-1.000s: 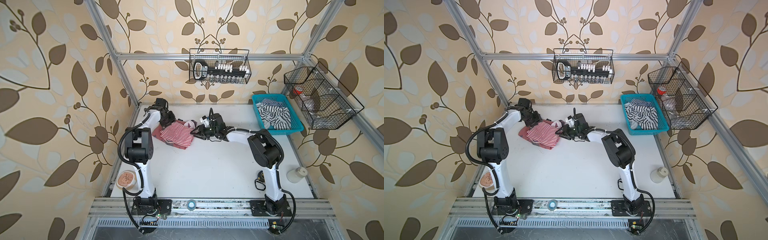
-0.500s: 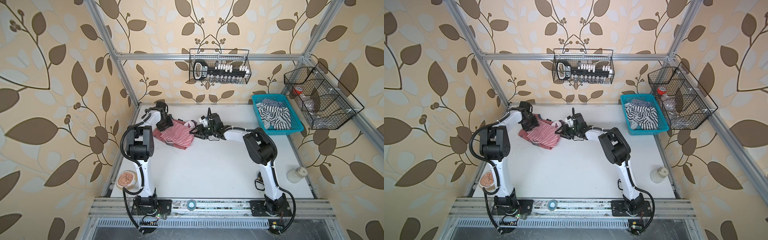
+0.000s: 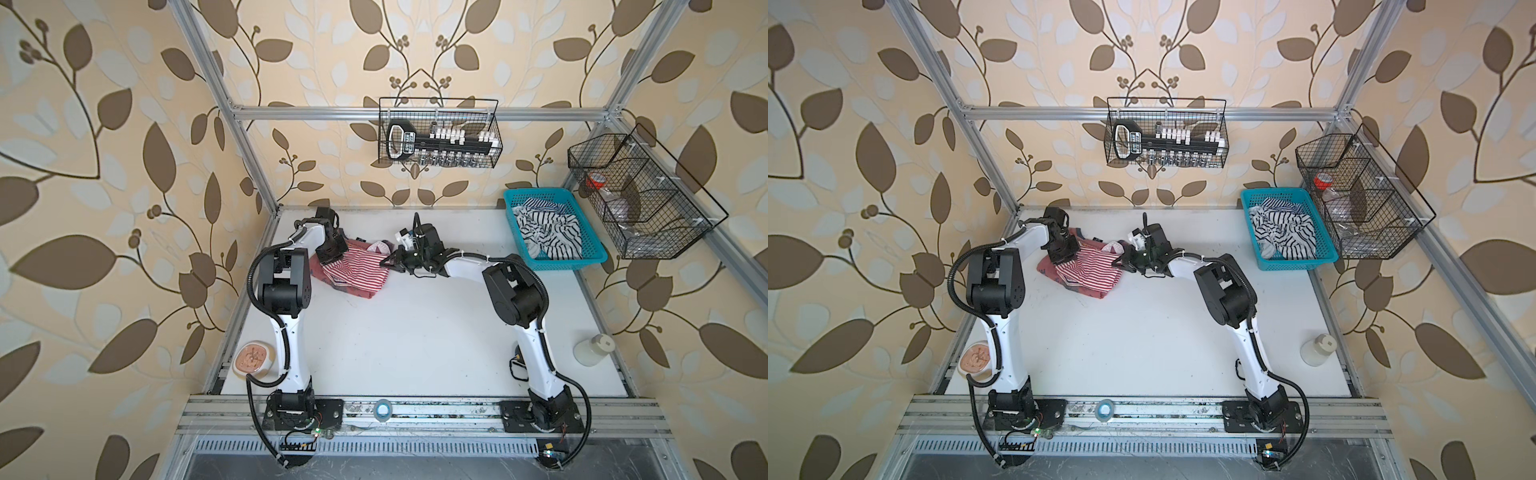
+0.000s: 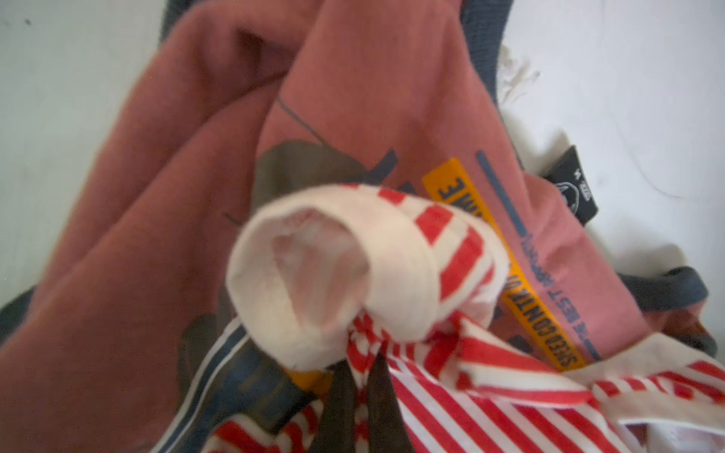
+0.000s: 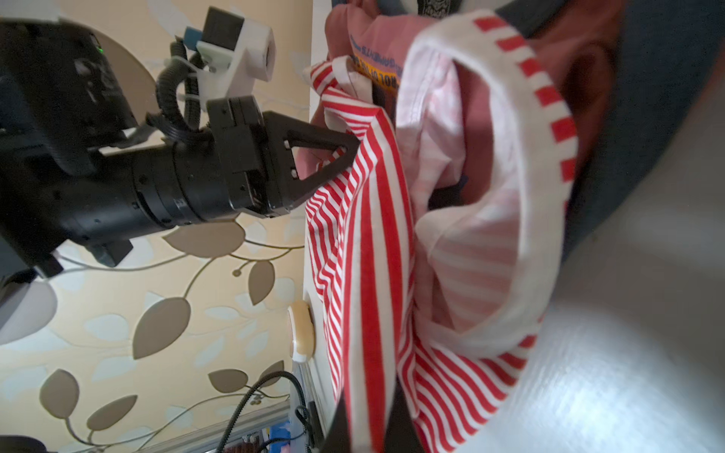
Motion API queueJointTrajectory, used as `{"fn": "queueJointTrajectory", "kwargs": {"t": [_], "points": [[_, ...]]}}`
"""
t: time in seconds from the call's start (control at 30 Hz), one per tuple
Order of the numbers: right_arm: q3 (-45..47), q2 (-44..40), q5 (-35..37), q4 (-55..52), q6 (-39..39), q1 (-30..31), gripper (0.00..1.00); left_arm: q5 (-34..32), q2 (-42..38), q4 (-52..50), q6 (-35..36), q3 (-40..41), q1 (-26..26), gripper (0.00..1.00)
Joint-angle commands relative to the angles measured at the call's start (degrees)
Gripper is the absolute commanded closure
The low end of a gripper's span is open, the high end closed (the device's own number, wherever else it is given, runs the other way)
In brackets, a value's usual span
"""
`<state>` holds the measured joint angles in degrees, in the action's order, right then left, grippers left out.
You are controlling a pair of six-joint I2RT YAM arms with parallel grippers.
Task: Fold and stack tank tops
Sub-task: Pick up the tank top from the tank top.
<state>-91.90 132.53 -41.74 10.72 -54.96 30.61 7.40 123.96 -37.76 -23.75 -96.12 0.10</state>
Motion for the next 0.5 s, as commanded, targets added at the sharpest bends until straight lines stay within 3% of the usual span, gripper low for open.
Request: {"fn": "queueJointTrajectory", "kwargs": {"t": [0.0,0.27,0.47], "points": [[-1.18,-0.14,-0.62,1.14,0.20,0.06,1.00,-2.83,-6.40,-0.26,1.15,0.47,0.34,1.00],[-2.37,-1.14,-0.57,0.71,1.69,0.64,1.00,-7.48,-14.56,0.23,2.76,0.63,0.34,1.00],[-4.58,0.02,-0.45,-0.06,2.20,0.93,1.00,-10.73,-13.89,-1.39,3.97,0.61,0.51,1.00]]}}
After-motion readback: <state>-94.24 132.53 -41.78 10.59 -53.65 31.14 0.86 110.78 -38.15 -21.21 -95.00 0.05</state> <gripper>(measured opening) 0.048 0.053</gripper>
